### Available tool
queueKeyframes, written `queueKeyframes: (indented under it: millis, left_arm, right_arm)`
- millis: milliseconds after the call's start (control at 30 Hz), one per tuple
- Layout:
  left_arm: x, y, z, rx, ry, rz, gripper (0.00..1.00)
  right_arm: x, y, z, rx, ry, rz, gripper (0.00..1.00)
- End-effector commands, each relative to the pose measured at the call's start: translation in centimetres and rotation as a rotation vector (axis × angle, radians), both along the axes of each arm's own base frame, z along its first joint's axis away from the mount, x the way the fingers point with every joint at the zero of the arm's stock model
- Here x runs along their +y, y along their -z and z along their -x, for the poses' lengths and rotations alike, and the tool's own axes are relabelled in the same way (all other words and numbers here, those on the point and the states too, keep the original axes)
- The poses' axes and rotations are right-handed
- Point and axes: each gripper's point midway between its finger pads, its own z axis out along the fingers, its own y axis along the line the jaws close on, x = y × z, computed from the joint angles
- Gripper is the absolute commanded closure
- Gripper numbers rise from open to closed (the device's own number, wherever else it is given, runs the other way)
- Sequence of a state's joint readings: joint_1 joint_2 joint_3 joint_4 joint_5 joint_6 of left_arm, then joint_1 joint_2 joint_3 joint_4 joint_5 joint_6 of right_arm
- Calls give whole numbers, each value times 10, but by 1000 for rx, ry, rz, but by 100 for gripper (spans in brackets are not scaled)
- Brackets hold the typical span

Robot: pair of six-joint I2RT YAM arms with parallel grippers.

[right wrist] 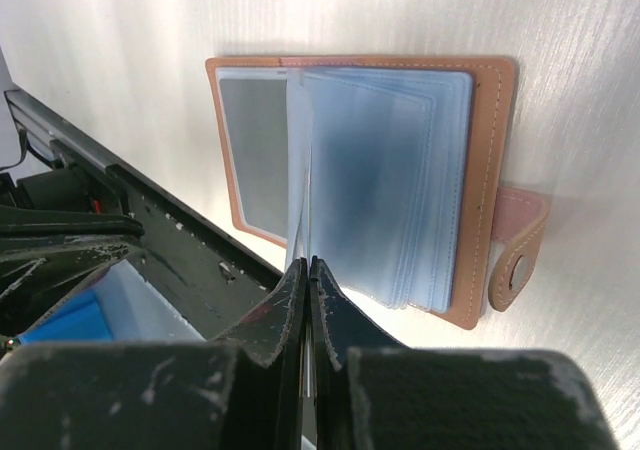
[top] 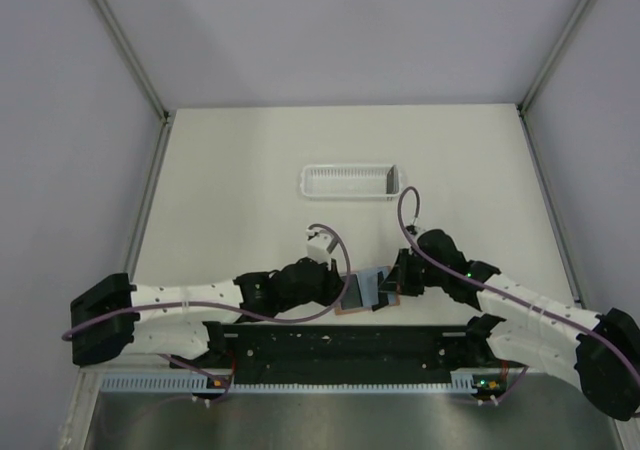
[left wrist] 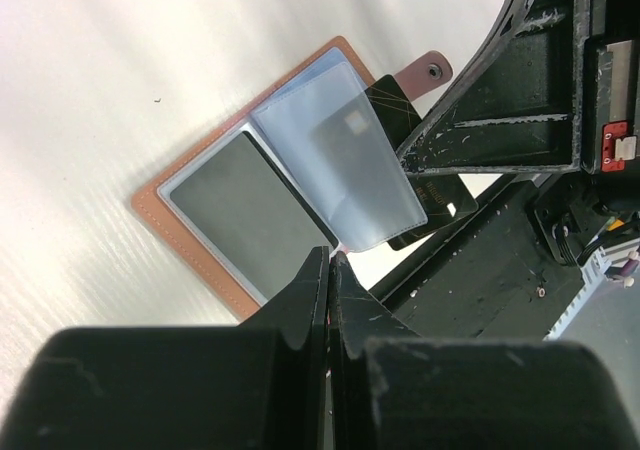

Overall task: Put the credit cards into the card holder
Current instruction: Turn over the card holder at the center of the board.

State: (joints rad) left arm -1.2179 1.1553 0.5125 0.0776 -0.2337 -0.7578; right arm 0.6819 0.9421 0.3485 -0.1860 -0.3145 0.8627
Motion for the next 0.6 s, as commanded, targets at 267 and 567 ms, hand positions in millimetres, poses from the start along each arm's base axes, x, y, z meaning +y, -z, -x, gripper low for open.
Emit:
queueKeyframes:
  millis: [267, 567]
  left_arm:
    - [14, -5, -5, -35, -36, 1, 100]
    - [28, -7, -9, -55, -83, -6, 100]
  right_arm:
    - [20, -26, -11, -56, -20, -53, 100]
    - [29, -34, -14, -82, -35, -83, 100]
